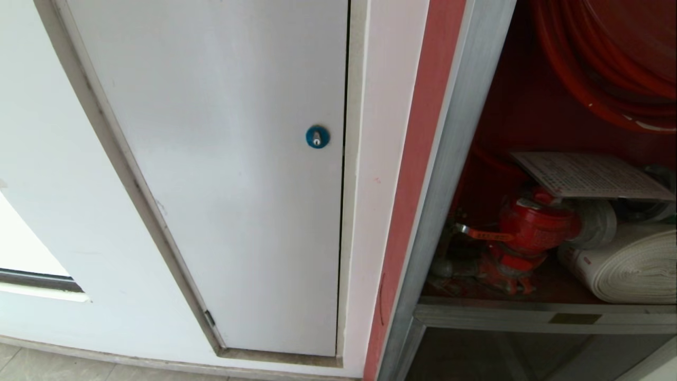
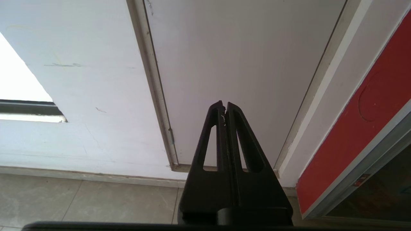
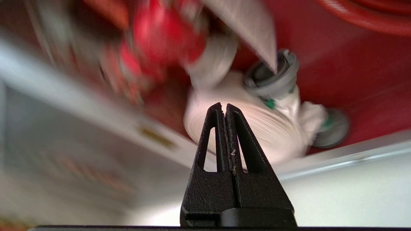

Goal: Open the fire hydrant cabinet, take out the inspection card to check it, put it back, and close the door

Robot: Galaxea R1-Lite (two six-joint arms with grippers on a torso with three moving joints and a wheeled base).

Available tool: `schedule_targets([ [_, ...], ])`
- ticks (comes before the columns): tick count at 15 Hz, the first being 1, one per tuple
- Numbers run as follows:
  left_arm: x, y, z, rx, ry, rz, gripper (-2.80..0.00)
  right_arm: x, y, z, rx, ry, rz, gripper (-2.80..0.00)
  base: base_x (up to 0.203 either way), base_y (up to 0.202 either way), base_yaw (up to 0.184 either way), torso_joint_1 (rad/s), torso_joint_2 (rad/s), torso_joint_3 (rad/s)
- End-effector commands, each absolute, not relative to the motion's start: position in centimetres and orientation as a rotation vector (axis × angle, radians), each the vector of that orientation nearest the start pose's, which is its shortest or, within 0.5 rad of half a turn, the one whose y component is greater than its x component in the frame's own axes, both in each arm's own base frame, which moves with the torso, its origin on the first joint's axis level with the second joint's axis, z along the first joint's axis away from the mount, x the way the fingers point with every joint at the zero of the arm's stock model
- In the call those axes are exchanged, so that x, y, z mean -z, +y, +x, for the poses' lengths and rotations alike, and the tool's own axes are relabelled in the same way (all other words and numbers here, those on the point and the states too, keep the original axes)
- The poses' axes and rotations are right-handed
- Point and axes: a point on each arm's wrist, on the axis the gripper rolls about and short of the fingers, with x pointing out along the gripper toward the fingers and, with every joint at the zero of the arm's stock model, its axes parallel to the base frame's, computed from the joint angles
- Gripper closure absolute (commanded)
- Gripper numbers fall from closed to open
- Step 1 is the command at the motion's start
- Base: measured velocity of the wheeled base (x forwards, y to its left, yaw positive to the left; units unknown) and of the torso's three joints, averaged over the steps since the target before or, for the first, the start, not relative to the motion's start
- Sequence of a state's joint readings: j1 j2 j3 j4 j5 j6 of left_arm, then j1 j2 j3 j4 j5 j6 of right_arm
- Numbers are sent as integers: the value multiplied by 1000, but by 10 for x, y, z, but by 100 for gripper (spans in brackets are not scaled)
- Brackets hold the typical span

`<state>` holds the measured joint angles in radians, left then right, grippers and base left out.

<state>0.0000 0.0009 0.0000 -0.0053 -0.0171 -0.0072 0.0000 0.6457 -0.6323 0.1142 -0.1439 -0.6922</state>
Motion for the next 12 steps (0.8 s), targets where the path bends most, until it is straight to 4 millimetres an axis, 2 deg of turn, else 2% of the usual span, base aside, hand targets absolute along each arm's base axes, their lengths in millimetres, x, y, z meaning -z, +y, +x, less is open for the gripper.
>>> schedule_targets([
  [1,-76,0,-23,17,-5,-8,0,-238,-4,42,95,278,-853,0,0,0,0,0,0,0],
  [3,-76,0,-23,17,-5,-9,0,-240,-6,37,121,400,-994,0,0,0,0,0,0,0],
  [7,-76,0,-23,17,-5,-8,0,-273,-8,39,152,431,-1212,0,0,0,0,0,0,0],
  [8,-76,0,-23,17,-5,-8,0,-276,-8,39,145,438,-1258,-280,0,0,0,0,0,0],
  [12,-76,0,-23,17,-5,-8,0,-277,-8,51,123,467,-1279,-280,0,0,0,0,0,0],
])
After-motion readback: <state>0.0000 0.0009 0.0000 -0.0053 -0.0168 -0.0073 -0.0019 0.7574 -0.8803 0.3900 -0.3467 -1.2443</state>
